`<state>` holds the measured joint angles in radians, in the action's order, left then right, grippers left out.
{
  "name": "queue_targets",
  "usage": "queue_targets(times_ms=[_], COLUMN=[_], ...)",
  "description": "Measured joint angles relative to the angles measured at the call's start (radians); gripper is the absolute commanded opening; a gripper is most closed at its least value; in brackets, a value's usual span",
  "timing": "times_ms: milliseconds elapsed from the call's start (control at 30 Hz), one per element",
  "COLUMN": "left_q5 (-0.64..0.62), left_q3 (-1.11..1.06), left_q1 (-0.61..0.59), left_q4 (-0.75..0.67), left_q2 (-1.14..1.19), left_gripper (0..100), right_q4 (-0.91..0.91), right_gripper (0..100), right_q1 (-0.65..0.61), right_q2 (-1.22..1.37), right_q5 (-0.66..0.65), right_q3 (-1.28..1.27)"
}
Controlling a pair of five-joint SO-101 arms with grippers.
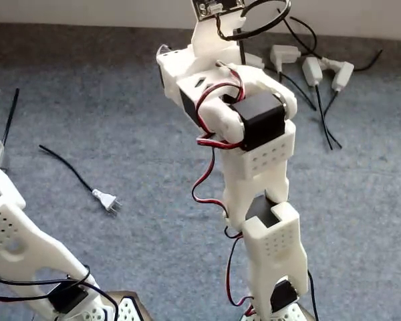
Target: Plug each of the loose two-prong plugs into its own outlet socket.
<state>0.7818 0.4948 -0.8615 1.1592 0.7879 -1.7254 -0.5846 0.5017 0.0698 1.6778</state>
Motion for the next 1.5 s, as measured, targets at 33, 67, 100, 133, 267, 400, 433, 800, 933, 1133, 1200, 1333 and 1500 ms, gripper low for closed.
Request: queue_targets(times_ms=[33,67,100,133,267,400,433,800,933,1133,1200,1333,1500], left_q5=[0.003,0.003,0.005,0.005,0.008,0.003,-0.009,-0.404,-0.509,-0.643,-0.655,-0.654,-0.569], left_q3=[0.002,0.002,0.003,0.005,0.052,0.103,0.118,0.017,-0.166,-0.456,-0.548,-0.651,-0.710], left_q1=[0.000,0.000,0.000,0.000,0.021,0.114,0.150,0.684,0.918,1.183,1.244,1.293,1.297], left_q4=[0.000,0.000,0.002,0.005,0.107,0.325,0.381,0.583,0.574,0.354,0.270,0.120,0.015], left_q2=[0.012,0.021,0.026,0.026,-0.023,-0.101,-0.133,-0.485,-0.568,-0.601,-0.601,-0.601,-0.601], left_gripper=[3,2,1,0,1,1,1,1,1,1,1,1,3], right_q4=[0.000,0.000,0.000,0.000,0.000,0.000,0.000,0.000,0.000,0.000,0.000,0.000,0.000], right_gripper=[23.0,23.0,23.0,23.0,23.0,23.0,23.0,23.0,23.0,23.0,23.0,23.0,23.0], right_q1=[0.000,0.000,0.000,0.000,0.005,0.055,0.069,0.160,0.203,0.219,0.227,0.222,0.224], right_q2=[0.000,0.000,0.000,0.000,-0.049,-0.118,-0.130,-0.196,-0.239,-0.379,-0.448,-0.559,-0.623], right_q5=[0.000,0.000,0.000,0.000,0.000,0.000,0.000,0.000,0.000,0.060,0.064,0.066,0.066], right_q3=[0.000,0.000,0.000,0.000,0.000,0.002,0.002,0.002,0.002,-0.038,-0.118,-0.258,-0.310])
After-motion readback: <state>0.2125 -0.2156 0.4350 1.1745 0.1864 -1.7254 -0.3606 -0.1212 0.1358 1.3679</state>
